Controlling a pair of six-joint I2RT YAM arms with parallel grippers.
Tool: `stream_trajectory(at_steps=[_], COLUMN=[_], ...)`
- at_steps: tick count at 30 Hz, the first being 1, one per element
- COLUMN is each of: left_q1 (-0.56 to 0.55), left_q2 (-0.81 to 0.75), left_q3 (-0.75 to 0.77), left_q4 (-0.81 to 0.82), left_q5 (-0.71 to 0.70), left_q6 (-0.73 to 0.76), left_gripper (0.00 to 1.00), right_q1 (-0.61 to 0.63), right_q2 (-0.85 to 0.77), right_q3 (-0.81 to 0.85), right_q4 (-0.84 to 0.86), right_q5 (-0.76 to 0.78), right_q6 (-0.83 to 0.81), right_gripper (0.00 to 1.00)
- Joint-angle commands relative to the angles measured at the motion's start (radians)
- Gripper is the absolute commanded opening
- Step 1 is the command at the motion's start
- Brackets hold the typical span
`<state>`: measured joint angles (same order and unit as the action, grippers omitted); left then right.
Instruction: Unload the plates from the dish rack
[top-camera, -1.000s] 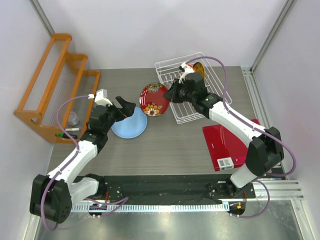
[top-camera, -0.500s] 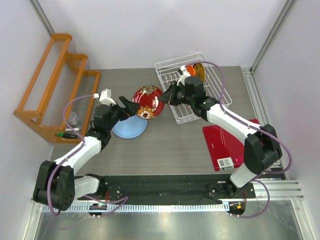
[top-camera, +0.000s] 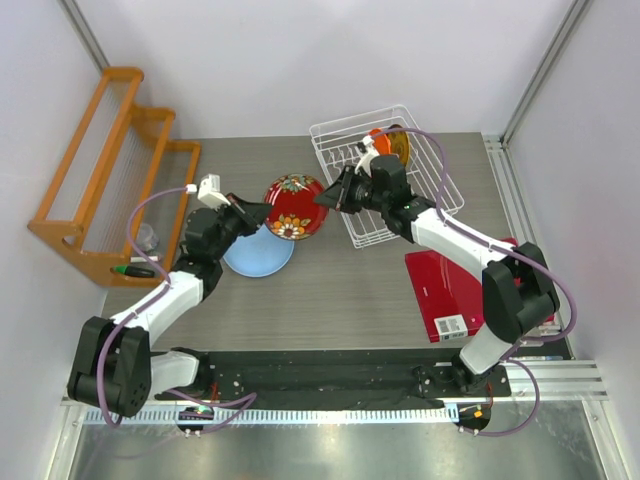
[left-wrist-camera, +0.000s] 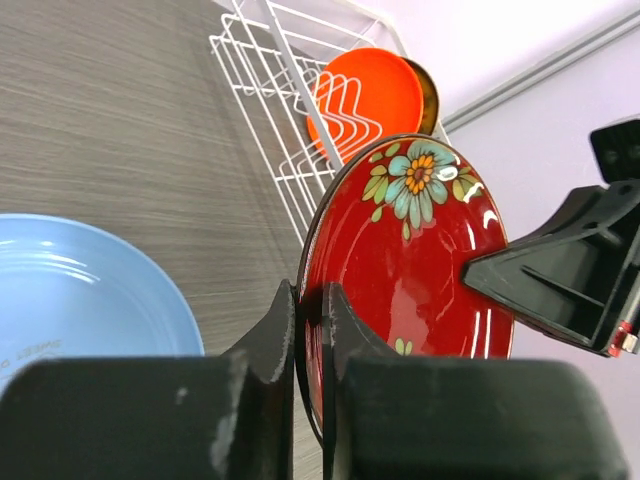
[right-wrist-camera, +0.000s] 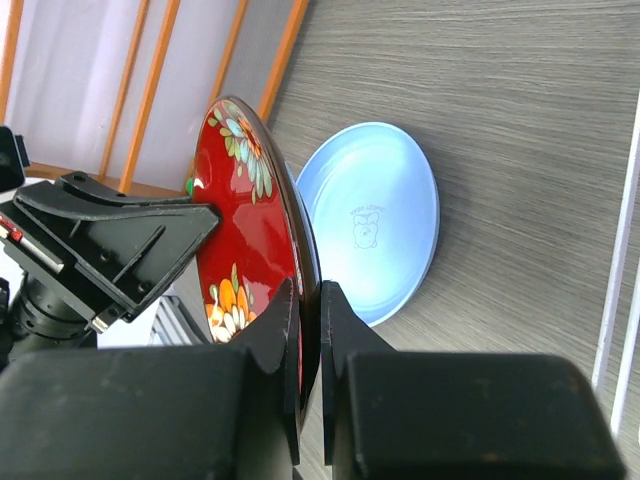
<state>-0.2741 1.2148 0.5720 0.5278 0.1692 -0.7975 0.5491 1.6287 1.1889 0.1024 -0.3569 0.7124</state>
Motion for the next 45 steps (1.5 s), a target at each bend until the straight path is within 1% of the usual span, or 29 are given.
stream_trajectory(at_steps=[1,7,8,10,11,12,13,14,16,17,20,22,23,25,26,29,30,34,45], left_q1=[-0.007,-0.007,-0.007,-0.007,-0.007,-0.007,-0.007,-0.007,-0.007,-0.007,-0.004,0.001,0.004,0.01,0.019,0.032,0.032,0.044,0.107], left_q2=[0.032,0.063,0.069,0.069,0.068,0.055,0.049,0.042,0.019,0.009,-0.024,-0.047,-0.054,-0.073,-0.08,-0.098,-0.103,-0.129,-0.139], left_q3=[-0.006,-0.004,-0.004,-0.007,-0.009,-0.012,-0.017,-0.018,-0.014,-0.011,-0.014,-0.015,-0.012,-0.011,-0.009,-0.015,-0.017,-0.015,-0.049], left_q4=[-0.008,0.032,0.032,0.035,0.034,0.028,0.02,0.002,-0.032,-0.064,-0.104,-0.129,-0.159,-0.179,-0.19,-0.195,-0.21,-0.262,-0.278], left_q5=[0.019,0.09,0.092,0.09,0.087,0.078,0.049,0.03,-0.018,-0.034,-0.092,-0.125,-0.158,-0.162,-0.198,-0.204,-0.218,-0.275,-0.33], left_q6=[0.047,0.055,0.054,0.053,0.053,0.055,0.055,0.064,0.079,0.086,0.104,0.113,0.121,0.132,0.132,0.136,0.139,0.142,0.152], left_gripper=[0.0,0.0,0.0,0.0,0.0,0.0,0.0,0.0,0.0,0.0,0.0,0.0,0.0,0.0,0.0,0.0,0.0,0.0,0.0], right_q1=[0.017,0.015,0.017,0.015,0.015,0.017,0.017,0.015,0.012,0.009,-0.008,-0.015,-0.021,-0.028,-0.032,-0.041,-0.046,-0.055,-0.061], right_q2=[-0.017,0.025,0.029,0.037,0.045,0.048,0.052,0.062,0.068,0.071,0.077,0.076,0.073,0.059,0.056,0.049,0.051,0.039,0.026], right_q3=[0.032,0.061,0.066,0.071,0.077,0.081,0.087,0.101,0.113,0.117,0.124,0.129,0.135,0.141,0.144,0.152,0.153,0.156,0.153], right_q4=[0.154,0.151,0.152,0.161,0.154,0.146,0.131,0.12,0.088,0.08,0.066,0.036,0.022,-0.006,-0.013,-0.036,-0.043,-0.067,-0.093], right_q5=[-0.085,-0.134,-0.139,-0.151,-0.142,-0.137,-0.134,-0.122,-0.11,-0.096,-0.088,-0.062,-0.041,-0.021,-0.011,-0.002,-0.001,0.025,0.036], right_q6=[0.035,0.035,0.036,0.035,0.029,0.022,0.013,0.0,-0.017,-0.022,-0.033,-0.054,-0.065,-0.088,-0.096,-0.113,-0.116,-0.136,-0.163], right_gripper=[0.01,0.01,0.03,0.15,0.18,0.22,0.3,0.34,0.36,0.41,0.44,0.49,0.5,0.51,0.51,0.52,0.54,0.55,0.55])
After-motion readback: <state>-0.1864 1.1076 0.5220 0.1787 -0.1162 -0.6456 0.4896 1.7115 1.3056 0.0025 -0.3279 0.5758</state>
